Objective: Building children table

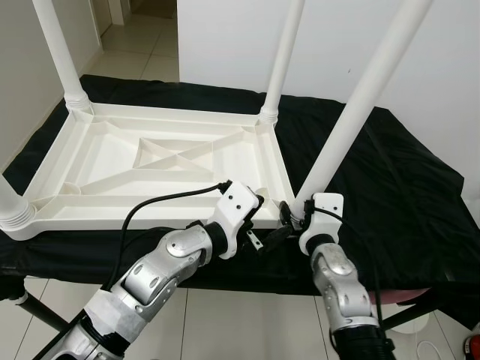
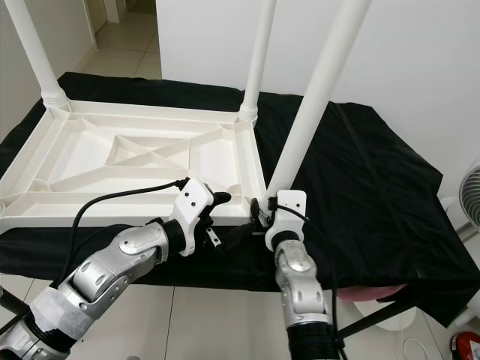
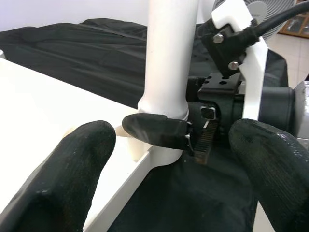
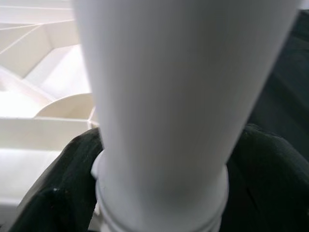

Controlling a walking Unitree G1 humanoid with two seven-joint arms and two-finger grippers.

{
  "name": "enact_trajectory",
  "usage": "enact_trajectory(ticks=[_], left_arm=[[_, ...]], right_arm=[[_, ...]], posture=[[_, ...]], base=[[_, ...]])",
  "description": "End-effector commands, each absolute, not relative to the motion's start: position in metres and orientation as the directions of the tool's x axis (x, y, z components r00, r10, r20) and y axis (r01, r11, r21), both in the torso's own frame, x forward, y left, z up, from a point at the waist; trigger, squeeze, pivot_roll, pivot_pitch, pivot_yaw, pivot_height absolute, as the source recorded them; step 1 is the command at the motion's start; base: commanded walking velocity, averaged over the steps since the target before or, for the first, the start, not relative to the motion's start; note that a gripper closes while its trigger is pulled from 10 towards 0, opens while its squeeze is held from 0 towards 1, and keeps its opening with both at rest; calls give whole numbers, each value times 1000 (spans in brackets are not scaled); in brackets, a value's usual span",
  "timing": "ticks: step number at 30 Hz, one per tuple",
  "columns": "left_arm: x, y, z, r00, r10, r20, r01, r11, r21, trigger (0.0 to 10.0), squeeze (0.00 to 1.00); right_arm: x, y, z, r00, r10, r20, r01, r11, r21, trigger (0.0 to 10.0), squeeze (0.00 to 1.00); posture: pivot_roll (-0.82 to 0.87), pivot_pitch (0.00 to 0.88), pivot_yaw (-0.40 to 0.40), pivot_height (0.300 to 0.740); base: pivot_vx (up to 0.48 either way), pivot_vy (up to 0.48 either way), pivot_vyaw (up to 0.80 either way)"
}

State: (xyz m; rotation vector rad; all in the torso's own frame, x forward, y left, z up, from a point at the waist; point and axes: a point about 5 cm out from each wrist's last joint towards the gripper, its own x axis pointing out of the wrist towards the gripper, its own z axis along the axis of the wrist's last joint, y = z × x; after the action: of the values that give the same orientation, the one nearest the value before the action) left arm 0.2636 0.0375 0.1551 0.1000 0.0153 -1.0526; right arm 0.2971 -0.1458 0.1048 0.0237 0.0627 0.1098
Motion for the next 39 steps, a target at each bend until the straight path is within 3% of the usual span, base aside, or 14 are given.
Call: enact_trajectory(ticks=[1, 3, 9, 14, 27, 28, 29, 31, 39], left_arm=[[254, 33, 150, 332, -938, -97, 941, 323, 99, 10000, 0], [256, 34, 144, 341, -933, -118, 937, 327, 123, 10000, 0], [258, 36, 139, 355, -925, -133, 932, 338, 132, 10000, 0], [260, 38, 132, 376, -914, -149, 924, 359, 130, 10000, 0], [260, 39, 133, 380, -914, -143, 923, 364, 127, 10000, 0], [260, 39, 133, 386, -912, -139, 920, 371, 124, 10000, 0], [260, 39, 133, 386, -912, -139, 920, 371, 124, 10000, 0], [261, 39, 132, 400, -907, -131, 915, 387, 116, 10000, 0], [264, 43, 130, 439, -891, -121, 898, 428, 101, 10000, 0]], right_arm=[[299, -153, 103, 984, 171, -56, -171, 985, 14, 10000, 0], [302, -153, 107, 962, 271, -37, -272, 962, -12, 10000, 0], [305, -153, 110, 929, 369, -22, -369, 928, -43, 10000, 0], [315, -152, 117, 828, 560, -8, -556, 821, -133, 10000, 0], [333, -156, 116, 766, 638, -78, -640, 743, -197, 10000, 0], [333, -158, 115, 759, 645, -87, -648, 736, -193, 2314, 0], [333, -158, 115, 759, 645, -87, -648, 736, -193, 2314, 0], [332, -160, 112, 748, 656, -102, -662, 727, -183, 0, 0], [326, -159, 102, 716, 693, -90, -698, 703, -138, 0, 0]], posture=[[-36, 0, -91, 740], [-36, 0, -88, 740], [-34, 0, -86, 740], [-30, 0, -80, 740], [-15, 0, -83, 740], [-12, 0, -85, 740], [-12, 0, -85, 740], [-11, 0, -87, 740], [-16, 0, -85, 740]], base=[[0, 0, 0], [0, 0, 0], [0, 0, 0], [0, 0, 0], [0, 0, 0], [0, 0, 0], [0, 0, 0], [0, 0, 0], [0, 0, 0]])
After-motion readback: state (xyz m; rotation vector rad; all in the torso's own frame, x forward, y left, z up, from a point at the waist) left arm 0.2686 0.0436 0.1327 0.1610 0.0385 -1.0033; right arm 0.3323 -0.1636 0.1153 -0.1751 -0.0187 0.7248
